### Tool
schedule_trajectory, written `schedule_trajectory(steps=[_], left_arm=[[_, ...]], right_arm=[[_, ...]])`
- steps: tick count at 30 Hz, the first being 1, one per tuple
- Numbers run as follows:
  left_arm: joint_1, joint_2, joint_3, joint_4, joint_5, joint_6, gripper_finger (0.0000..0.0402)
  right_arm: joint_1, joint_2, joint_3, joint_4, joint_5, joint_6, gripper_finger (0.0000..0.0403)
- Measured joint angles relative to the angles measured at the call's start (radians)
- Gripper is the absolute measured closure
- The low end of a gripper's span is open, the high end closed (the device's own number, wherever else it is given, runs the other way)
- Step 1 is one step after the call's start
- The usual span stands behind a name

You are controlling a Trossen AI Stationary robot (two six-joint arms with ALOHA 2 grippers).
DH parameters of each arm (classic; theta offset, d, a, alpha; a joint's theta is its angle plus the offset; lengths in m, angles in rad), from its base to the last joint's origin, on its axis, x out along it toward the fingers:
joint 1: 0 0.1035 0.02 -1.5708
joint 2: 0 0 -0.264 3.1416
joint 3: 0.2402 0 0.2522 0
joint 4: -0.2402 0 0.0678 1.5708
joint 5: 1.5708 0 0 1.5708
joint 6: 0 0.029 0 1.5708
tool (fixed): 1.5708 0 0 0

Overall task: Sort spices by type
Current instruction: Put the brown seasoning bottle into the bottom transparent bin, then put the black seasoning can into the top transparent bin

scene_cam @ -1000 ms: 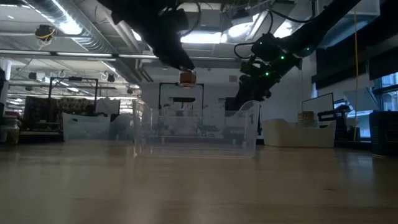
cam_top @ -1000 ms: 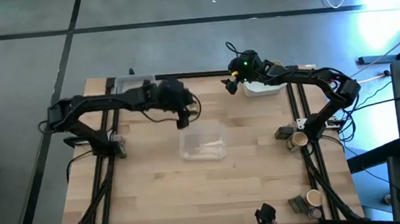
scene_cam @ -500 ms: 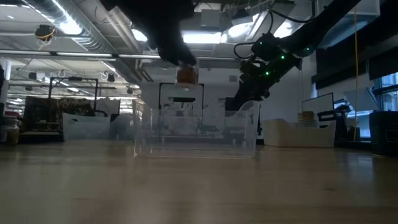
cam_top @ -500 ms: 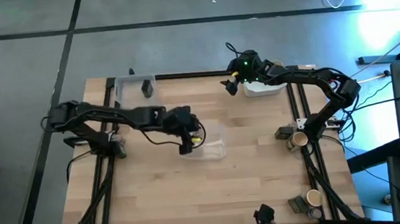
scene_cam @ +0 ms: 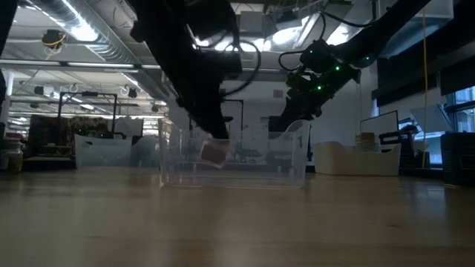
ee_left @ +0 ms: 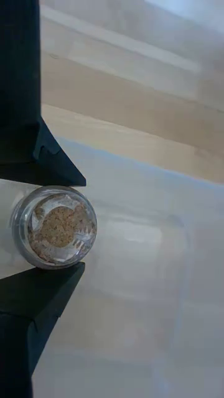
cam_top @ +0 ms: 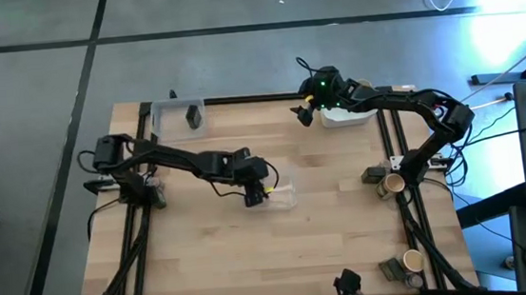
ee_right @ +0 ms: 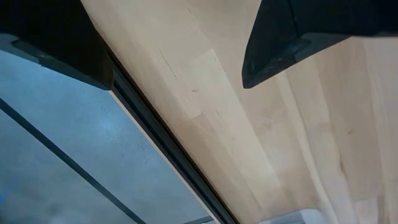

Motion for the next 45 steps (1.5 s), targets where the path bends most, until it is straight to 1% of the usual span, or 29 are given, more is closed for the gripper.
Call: schedule_trajectory(steps=[5, 12, 20, 24, 27, 31, 35, 39, 45], left_arm=[[0.000, 0.039, 0.000, 0.008, -0.010, -0.010, 0.0231], [0.000, 0.045, 0.002, 0.009, -0.009, -0.036, 0.0231], [0.014, 0.041, 0.002, 0.009, 0.016, -0.022, 0.0230], [0.032, 0.041, 0.002, 0.010, 0.065, -0.028, 0.0229], [0.038, 0.041, 0.002, 0.008, 0.079, -0.031, 0.0211], [0.042, 0.043, -0.001, 0.000, 0.115, -0.031, 0.0167], [0.043, 0.041, 0.020, -0.037, 0.116, -0.029, 0.0141], [0.042, 0.020, 0.067, -0.098, 0.115, -0.021, 0.0135], [0.023, -0.045, 0.140, -0.209, 0.108, -0.014, 0.0141]], right_arm=[[0.000, 0.000, 0.000, 0.000, -0.001, -0.002, 0.0052], [0.000, 0.000, 0.000, 0.000, 0.000, -0.002, 0.0052], [0.000, 0.000, 0.000, -0.001, -0.007, -0.002, 0.0052], [0.000, 0.000, 0.000, -0.006, -0.007, -0.002, 0.0052], [0.000, 0.000, 0.000, -0.009, -0.007, -0.002, 0.0052], [0.000, 0.000, 0.000, -0.009, -0.007, -0.002, 0.0052], [0.000, 0.000, 0.000, -0.006, -0.006, -0.002, 0.0052], [0.000, 0.000, 0.000, -0.003, -0.005, -0.002, 0.0052], [0.000, 0.000, 0.000, -0.003, -0.005, -0.002, 0.0052]])
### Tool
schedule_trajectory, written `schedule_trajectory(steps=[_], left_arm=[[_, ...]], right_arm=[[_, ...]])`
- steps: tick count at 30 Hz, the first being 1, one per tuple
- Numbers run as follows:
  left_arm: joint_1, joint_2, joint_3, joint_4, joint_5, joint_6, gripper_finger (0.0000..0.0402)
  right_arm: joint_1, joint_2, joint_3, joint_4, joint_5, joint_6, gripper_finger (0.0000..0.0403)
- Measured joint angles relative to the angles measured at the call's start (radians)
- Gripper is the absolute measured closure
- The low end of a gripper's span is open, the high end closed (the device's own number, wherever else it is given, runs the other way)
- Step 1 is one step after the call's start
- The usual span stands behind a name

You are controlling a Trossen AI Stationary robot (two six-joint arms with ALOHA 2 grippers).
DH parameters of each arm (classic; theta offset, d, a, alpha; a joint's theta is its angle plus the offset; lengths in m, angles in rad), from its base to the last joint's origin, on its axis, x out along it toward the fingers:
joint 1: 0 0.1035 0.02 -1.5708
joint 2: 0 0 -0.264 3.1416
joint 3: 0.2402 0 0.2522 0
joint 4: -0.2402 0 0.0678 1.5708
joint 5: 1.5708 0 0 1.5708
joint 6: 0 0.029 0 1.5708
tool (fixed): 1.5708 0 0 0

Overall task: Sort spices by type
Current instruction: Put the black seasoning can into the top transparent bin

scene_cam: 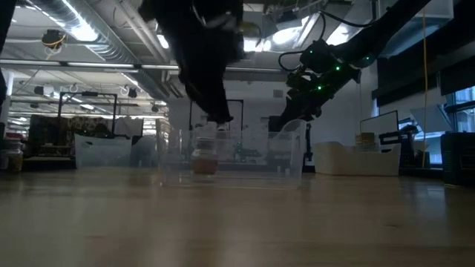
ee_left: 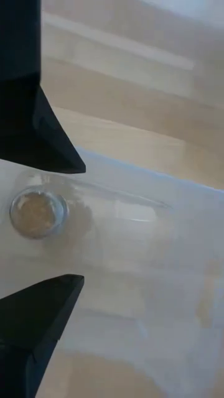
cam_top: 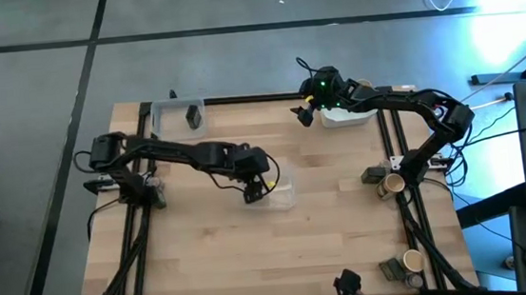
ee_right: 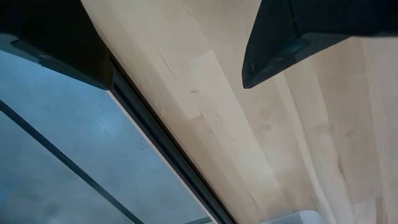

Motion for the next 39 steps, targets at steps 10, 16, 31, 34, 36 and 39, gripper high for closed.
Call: schedule_trajectory(steps=[10, 16, 31, 34, 36, 39], left_arm=[[-0.044, -0.130, 0.003, -0.152, -0.030, -0.108, 0.0144], [-0.080, -0.176, 0.003, -0.336, -0.164, -0.205, 0.0145], [-0.021, -0.416, -0.363, -0.082, -0.181, -0.091, 0.0145], [0.022, -0.476, -0.437, 0.034, -0.180, -0.042, 0.0145], [0.051, -0.500, -0.479, 0.113, -0.181, -0.010, 0.0145], [0.085, -0.518, -0.522, 0.224, -0.181, 0.038, 0.0145]], right_arm=[[0.000, 0.000, 0.000, 0.002, 0.000, 0.000, 0.0052], [0.000, 0.000, 0.000, 0.003, 0.000, 0.000, 0.0052], [0.024, -0.046, 0.000, -0.067, -0.030, 0.003, 0.0052], [0.064, -0.113, 0.000, -0.149, 0.008, -0.026, 0.0052], [0.094, -0.165, 0.000, -0.228, 0.040, -0.031, 0.0052], [0.153, -0.243, 0.000, -0.355, 0.090, -0.032, 0.0052]])
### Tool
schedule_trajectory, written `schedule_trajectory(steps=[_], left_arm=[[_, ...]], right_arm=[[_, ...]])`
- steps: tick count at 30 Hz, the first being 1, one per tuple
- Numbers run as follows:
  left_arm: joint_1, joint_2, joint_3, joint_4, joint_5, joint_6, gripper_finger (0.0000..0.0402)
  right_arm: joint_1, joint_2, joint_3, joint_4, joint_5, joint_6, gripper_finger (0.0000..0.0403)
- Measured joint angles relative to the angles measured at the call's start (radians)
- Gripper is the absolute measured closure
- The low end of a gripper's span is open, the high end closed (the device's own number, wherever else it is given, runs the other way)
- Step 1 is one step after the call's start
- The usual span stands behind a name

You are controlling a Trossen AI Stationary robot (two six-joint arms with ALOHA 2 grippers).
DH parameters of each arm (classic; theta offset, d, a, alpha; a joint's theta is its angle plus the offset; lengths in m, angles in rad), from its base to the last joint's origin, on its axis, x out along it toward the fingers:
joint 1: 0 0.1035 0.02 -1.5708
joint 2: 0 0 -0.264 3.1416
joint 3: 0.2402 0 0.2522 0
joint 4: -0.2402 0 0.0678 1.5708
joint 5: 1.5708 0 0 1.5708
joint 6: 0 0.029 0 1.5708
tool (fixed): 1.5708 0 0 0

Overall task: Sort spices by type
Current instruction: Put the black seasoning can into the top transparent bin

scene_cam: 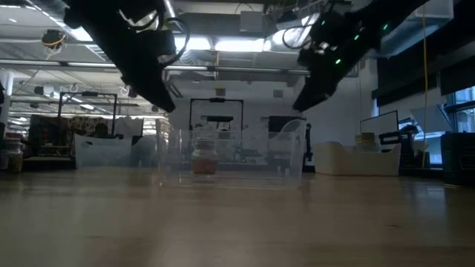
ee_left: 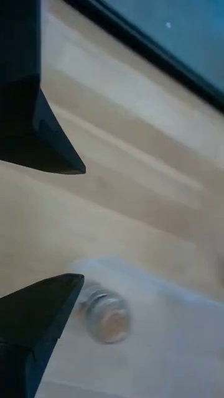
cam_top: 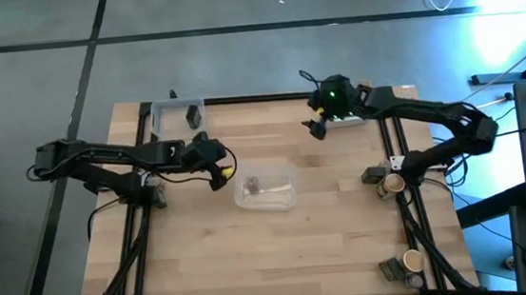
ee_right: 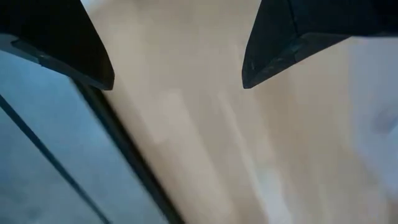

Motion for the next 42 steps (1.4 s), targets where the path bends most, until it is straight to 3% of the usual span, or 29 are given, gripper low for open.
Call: schedule_trajectory(steps=[11, 24, 32, 42], left_arm=[[0.024, 0.006, -0.094, 0.254, 0.000, 0.073, 0.0145], [0.011, 0.006, -0.126, 0.335, 0.000, 0.039, 0.0145], [0.011, 0.006, -0.126, 0.339, 0.000, 0.020, 0.0145], [0.007, 0.006, -0.126, 0.333, 0.000, -0.006, 0.0145]], right_arm=[[0.275, -0.177, 0.000, -0.407, 0.185, 0.130, 0.0052], [0.525, -0.195, 0.000, -0.817, 0.180, 0.512, 0.0052], [0.620, -0.195, 0.000, -0.944, 0.179, 0.667, 0.0052], [0.635, -0.193, -0.058, -1.016, 0.159, 0.727, 0.0052]])
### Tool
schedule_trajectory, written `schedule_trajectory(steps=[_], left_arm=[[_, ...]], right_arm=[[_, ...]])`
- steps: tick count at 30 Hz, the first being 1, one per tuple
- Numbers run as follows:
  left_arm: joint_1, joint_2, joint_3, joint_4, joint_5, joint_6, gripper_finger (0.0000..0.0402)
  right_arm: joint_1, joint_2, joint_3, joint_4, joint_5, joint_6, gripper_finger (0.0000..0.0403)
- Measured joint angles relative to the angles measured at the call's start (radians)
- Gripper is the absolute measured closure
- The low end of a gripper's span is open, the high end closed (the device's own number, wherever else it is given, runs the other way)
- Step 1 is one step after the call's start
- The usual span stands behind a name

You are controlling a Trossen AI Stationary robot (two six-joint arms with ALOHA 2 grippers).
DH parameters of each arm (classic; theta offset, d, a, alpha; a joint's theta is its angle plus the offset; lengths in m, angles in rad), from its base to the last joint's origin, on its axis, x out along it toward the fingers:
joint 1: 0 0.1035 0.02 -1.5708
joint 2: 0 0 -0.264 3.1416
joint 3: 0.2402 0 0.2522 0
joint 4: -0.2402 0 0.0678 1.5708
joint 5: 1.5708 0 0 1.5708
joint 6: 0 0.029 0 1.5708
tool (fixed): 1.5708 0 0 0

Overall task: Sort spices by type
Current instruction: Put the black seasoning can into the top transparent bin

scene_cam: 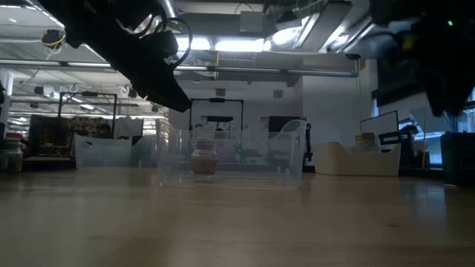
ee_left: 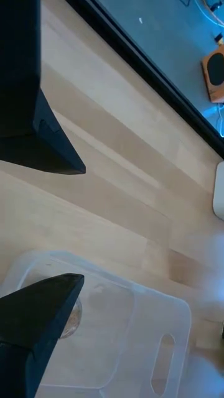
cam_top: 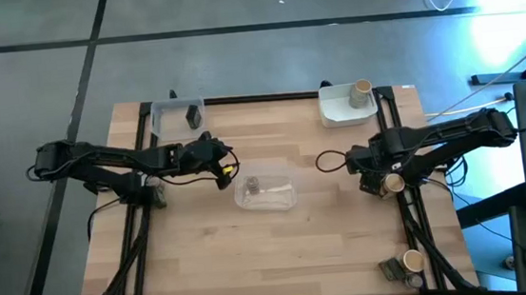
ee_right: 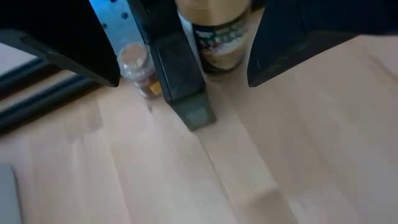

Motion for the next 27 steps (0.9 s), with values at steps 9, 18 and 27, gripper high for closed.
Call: schedule_trajectory(steps=[9, 18, 27], left_arm=[[-0.001, 0.000, 0.000, 0.003, 0.000, 0.019, 0.0145], [-0.001, 0.000, 0.000, 0.009, 0.000, 0.019, 0.0145], [-0.001, 0.000, 0.000, 0.022, 0.000, 0.023, 0.0145]], right_arm=[[-0.003, 0.005, -0.105, 0.083, -0.028, -0.009, 0.0052], [-0.003, 0.065, -0.145, 0.111, 0.006, -0.031, 0.0052], [-0.003, 0.181, -0.145, 0.105, 0.013, -0.089, 0.0078]])
